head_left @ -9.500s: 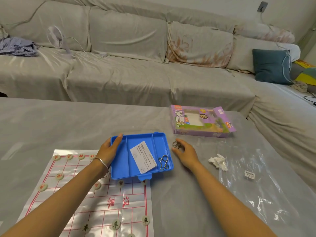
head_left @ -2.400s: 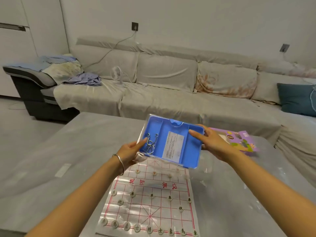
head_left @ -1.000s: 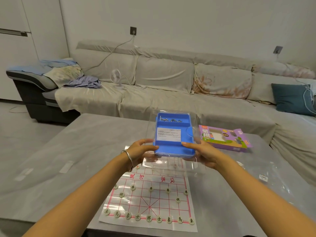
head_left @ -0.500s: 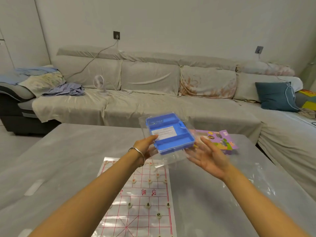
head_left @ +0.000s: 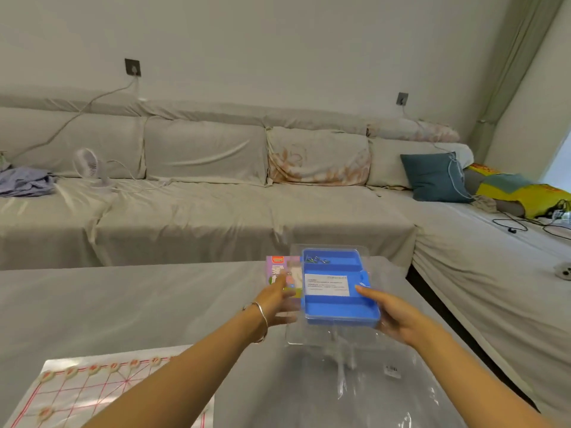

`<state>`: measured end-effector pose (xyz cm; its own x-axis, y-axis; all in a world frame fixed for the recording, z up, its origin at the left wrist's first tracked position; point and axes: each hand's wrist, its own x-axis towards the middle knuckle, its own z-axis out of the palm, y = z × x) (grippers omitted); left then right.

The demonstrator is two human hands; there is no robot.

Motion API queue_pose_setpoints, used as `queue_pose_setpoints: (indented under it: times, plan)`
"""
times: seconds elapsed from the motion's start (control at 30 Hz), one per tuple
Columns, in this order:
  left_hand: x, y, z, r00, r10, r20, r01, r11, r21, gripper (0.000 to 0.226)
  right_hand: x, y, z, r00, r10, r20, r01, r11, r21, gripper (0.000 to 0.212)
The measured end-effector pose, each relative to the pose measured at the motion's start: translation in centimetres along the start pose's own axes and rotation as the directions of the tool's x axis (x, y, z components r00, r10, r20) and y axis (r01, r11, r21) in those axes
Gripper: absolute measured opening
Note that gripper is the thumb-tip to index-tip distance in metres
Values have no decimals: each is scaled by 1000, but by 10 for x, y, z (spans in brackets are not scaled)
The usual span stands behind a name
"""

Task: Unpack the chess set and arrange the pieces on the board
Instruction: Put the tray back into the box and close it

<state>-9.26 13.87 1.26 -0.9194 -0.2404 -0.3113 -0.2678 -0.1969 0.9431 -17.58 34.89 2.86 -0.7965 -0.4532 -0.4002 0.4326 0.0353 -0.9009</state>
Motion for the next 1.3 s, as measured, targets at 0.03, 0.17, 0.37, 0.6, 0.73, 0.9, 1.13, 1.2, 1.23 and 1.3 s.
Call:
queue_pose_setpoints:
  times: [0.03, 0.17, 0.37, 0.6, 0.73, 0.9, 1.13, 1.2, 1.23, 1.3]
  plan:
    - [14, -3, 7, 999, 30, -13, -30, 999, 43, 39, 8, -2, -15, 999, 0, -40, 0, 1000, 10, 37]
    - [64, -25, 21, 983, 182, 6, -171, 909, 380, 43, 33, -8, -59, 994, 9, -106, -6, 999, 35, 34]
    - [124, -48, 26, 992, 114, 50, -87, 348, 934, 53, 60, 1, -92, 994, 26, -111, -25, 1000, 13, 31]
    - [160, -77, -4, 985, 174, 20, -39, 111, 993, 47, 75, 6, -108, 997, 7, -82, -6, 1000, 17, 25]
    - [147, -66, -63, 971, 239, -4, -65, 283, 957, 43, 78, 6, -101, 998, 10, -62, -9, 1000, 28, 27]
    - [122, -53, -139, 927, 302, -224, -39, 670, 742, 43, 81, 8, -76, 1000, 5, -29, -3, 999, 48, 30]
    - [99, -68, -109, 922, 386, 6, -217, 504, 836, 105, 85, 23, -37, 997, 28, 76, -22, 997, -72, 42]
    - [95, -80, -95, 947, 286, 148, -240, 323, 915, 118, 81, 25, -31, 997, 24, 67, -17, 995, -102, 44]
    - [94, -86, -92, 953, 241, 185, -238, 212, 948, 115, 79, 26, -32, 998, 24, 60, -16, 993, -118, 46]
    - [97, -96, -87, 956, 248, 157, -188, 106, 976, 100, 74, 25, -35, 998, 34, 48, -27, 990, -140, 49]
